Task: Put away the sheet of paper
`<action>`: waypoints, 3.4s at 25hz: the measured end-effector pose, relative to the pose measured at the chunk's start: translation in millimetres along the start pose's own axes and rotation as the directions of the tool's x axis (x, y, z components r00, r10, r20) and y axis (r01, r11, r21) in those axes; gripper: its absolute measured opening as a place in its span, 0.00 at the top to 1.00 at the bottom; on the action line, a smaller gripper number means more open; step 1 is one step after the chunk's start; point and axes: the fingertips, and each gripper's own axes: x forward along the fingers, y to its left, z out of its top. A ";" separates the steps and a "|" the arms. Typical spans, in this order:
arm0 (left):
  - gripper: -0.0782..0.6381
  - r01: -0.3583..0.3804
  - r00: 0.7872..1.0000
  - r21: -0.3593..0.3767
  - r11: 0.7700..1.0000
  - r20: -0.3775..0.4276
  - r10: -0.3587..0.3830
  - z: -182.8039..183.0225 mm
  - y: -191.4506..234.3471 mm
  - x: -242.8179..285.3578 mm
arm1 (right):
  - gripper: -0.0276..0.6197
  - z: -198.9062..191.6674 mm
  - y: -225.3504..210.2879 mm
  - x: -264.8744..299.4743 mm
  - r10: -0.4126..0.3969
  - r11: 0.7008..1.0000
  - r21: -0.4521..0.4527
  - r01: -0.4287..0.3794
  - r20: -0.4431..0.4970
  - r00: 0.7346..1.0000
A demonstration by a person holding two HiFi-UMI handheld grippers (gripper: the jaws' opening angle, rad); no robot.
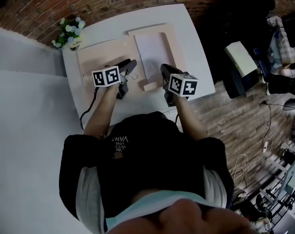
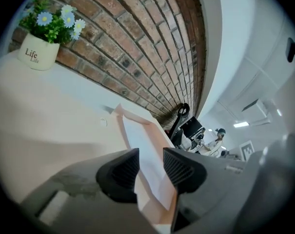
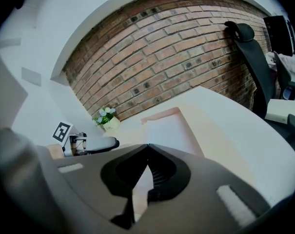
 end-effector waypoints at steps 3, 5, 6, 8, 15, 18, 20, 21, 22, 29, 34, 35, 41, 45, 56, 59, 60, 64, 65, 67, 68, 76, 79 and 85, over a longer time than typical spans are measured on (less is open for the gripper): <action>0.72 0.004 1.000 0.011 1.000 0.020 -0.005 3.9 0.4 -6.9 | 0.96 0.0 4.9 -0.4 -0.002 1.000 0.004 0.002 0.014 1.000; 0.74 0.004 1.000 0.023 1.000 0.025 -0.005 5.6 -0.3 -10.6 | 0.96 0.0 7.6 -1.2 -0.003 1.000 0.004 0.003 0.022 1.000; 0.75 0.004 1.000 0.030 1.000 0.028 -0.005 6.3 -0.8 -12.5 | 0.96 0.0 9.1 -1.8 -0.004 1.000 0.003 0.004 0.026 1.000; 0.79 0.004 0.999 0.047 0.999 0.038 -0.006 8.1 -0.4 -16.7 | 0.96 0.2 12.2 -2.7 -0.006 1.000 0.001 0.006 0.034 0.999; 0.89 0.015 0.997 0.088 0.996 0.072 -0.022 12.9 -0.7 -31.5 | 0.96 -2.2 20.9 -3.7 -0.022 1.000 -0.010 0.023 0.053 0.998; 0.89 0.009 0.997 0.102 0.995 0.073 -0.017 12.5 0.5 -36.4 | 0.96 -2.0 23.9 -5.2 -0.032 0.999 -0.011 0.033 0.069 0.997; 0.89 0.006 0.997 0.114 0.993 0.078 -0.015 13.7 0.6 -40.7 | 0.96 -1.8 26.9 -6.0 -0.037 0.999 -0.012 0.038 0.085 0.996; 0.89 0.005 0.997 0.122 0.992 0.080 -0.014 14.3 0.8 -43.0 | 0.96 -1.8 28.8 -6.2 -0.039 0.999 -0.012 0.040 0.091 0.995; 0.89 0.008 0.997 0.133 0.991 0.081 -0.019 14.8 0.8 -44.8 | 0.96 -1.7 30.7 -6.1 -0.040 0.999 -0.013 0.041 0.097 0.994; 0.89 0.057 0.994 0.200 0.978 0.081 -0.074 16.7 -4.0 -57.0 | 0.96 -3.9 44.8 -3.7 -0.048 0.998 -0.028 0.051 0.124 0.991; 0.89 0.077 0.990 0.254 0.964 0.097 -0.104 21.7 -6.2 -69.2 | 0.96 -5.3 56.6 -2.4 -0.048 0.998 -0.043 0.056 0.158 0.986; 0.89 0.078 0.989 0.262 0.962 0.098 -0.107 22.7 -6.3 -71.9 | 0.96 -5.9 58.9 -2.0 -0.050 0.997 -0.044 0.057 0.160 0.986; 0.89 0.095 0.989 0.311 0.946 0.081 -0.126 22.6 -6.6 -84.6 | 0.96 -10.0 73.2 0.3 -0.059 0.997 -0.048 0.069 0.180 0.982; 0.89 0.110 0.986 0.348 0.931 0.081 -0.146 22.2 -7.7 -93.1 | 0.96 -11.4 81.7 -0.2 -0.070 0.994 -0.062 0.084 0.205 0.976; 0.89 0.138 0.973 0.451 0.882 0.103 -0.205 29.2 -25.6 -115.6 | 0.96 -9.4 102.4 -11.9 -0.093 0.985 -0.109 0.131 0.301 0.949; 0.89 0.136 0.972 0.472 0.871 0.108 -0.210 28.7 -28.0 -120.9 | 0.96 -10.4 107.3 -12.7 -0.093 0.984 -0.117 0.135 0.312 0.945; 0.89 0.136 0.971 0.475 0.869 0.109 -0.211 28.2 -28.2 -122.4 | 0.96 -10.9 108.6 -12.8 -0.092 0.984 -0.118 0.135 0.316 0.944; 0.89 0.132 0.970 0.485 0.864 0.119 -0.214 26.8 -29.3 -129.8 | 0.96 -11.9 113.7 -15.0 -0.093 0.983 -0.121 0.139 0.330 0.939; 0.89 0.125 0.971 0.491 0.862 0.119 -0.209 26.3 -29.2 -131.4 | 0.96 -11.8 115.0 -15.8 -0.091 0.982 -0.125 0.140 0.332 0.939; 0.89 0.110 0.974 0.505 0.856 0.116 -0.193 24.4 -28.0 -133.7 | 0.96 -12.0 116.8 -17.1 -0.091 0.981 -0.134 0.143 0.333 0.938; 0.89 0.104 0.975 0.509 0.854 0.116 -0.188 23.6 -27.4 -134.9 | 0.96 -12.7 117.3 -17.7 -0.093 0.980 -0.138 0.146 0.333 0.938; 0.89 0.098 0.971 0.495 0.863 0.142 -0.192 22.7 -26.9 -144.7 | 0.96 -22.4 118.1 -20.6 -0.109 0.976 -0.145 0.163 0.322 0.940; 0.89 0.099 0.970 0.501 0.860 0.144 -0.195 21.6 -28.2 -146.6 | 0.96 -24.5 118.4 -21.2 -0.115 0.975 -0.145 0.169 0.322 0.940; 0.89 0.096 0.971 0.499 0.861 0.142 -0.190 16.5 -26.6 -150.2 | 0.96 -27.1 119.8 -23.3 -0.124 0.973 -0.146 0.179 0.324 0.938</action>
